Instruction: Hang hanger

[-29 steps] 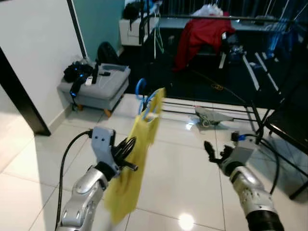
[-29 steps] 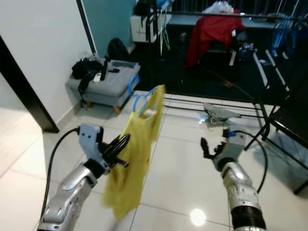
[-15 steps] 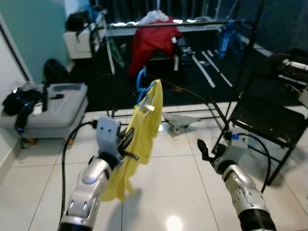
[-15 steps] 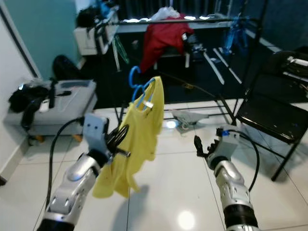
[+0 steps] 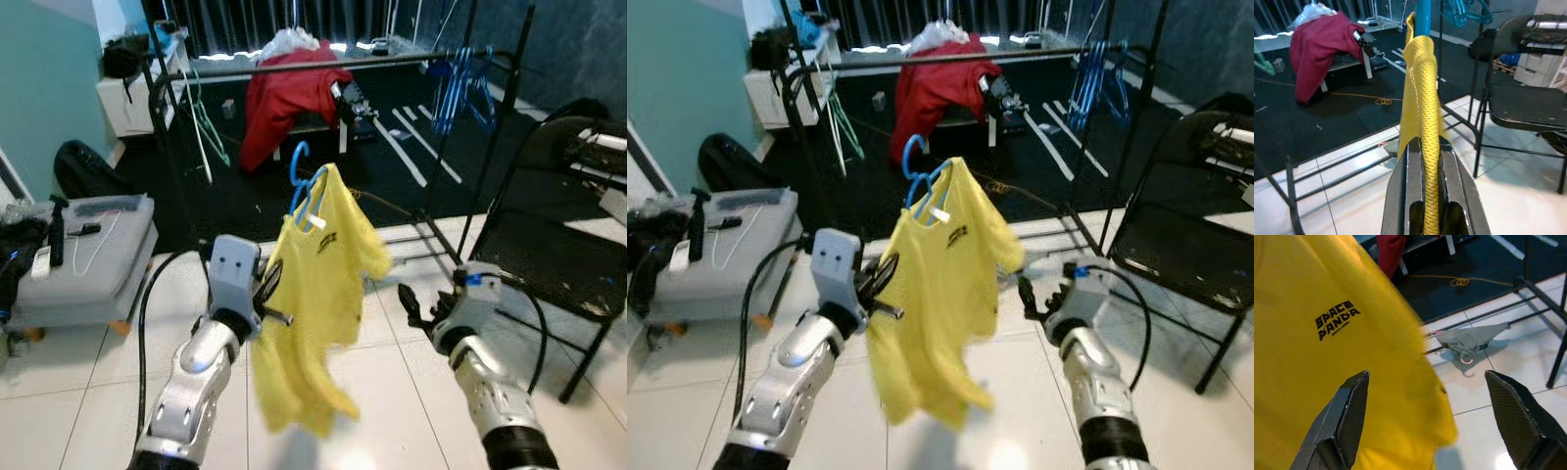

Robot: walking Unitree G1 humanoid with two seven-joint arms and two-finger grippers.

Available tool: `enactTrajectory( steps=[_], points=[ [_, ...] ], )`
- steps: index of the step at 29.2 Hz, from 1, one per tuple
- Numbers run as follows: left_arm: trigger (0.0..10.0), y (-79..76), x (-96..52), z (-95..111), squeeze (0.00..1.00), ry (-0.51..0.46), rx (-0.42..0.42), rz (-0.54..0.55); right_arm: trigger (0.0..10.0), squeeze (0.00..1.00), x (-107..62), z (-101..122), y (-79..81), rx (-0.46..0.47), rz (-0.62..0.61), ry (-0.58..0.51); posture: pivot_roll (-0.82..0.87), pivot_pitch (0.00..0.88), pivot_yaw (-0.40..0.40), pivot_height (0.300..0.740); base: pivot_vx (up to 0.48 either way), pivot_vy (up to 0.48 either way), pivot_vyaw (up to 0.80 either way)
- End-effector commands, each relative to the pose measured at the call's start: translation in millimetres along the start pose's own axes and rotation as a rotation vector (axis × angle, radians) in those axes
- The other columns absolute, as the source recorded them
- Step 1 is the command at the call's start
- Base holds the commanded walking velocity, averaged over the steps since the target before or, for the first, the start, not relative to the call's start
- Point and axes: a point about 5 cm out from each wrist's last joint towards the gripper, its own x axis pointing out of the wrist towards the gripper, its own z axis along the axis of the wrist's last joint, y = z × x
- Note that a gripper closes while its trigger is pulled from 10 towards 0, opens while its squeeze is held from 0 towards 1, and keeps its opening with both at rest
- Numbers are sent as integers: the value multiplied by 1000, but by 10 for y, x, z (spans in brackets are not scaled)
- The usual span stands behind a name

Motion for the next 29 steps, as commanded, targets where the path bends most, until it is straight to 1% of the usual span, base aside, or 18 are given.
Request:
enactTrajectory(
  steps=[1, 4, 8, 17, 29],
  points=[
    [10000, -17, 32, 65, 0, -24, 10, 0, 10000, 0, 17, 16, 39, -9, 13, -9, -179, 0, 52, 740, 461, 0, 0],
    [10000, -28, 34, 61, 0, -22, 12, -1, 10000, 0, 17, 12, 40, -8, 13, -10, -181, 0, 53, 740, 454, 0, 0],
    [10000, -61, 38, 49, 0, -14, 20, -11, 10000, 0, 13, 5, 44, -8, 15, -10, -183, 0, 55, 740, 392, -273, 0],
    [10000, -99, 47, 47, 0, -10, 28, -23, 10000, 0, 12, -2, 51, -7, 17, -9, -183, 0, 54, 740, 353, -320, 0],
    [10000, -111, 54, 63, 0, -13, 26, -25, 10000, 0, 8, -3, 60, -5, 17, -14, -185, 0, 60, 740, 318, -355, 0]
  ],
)
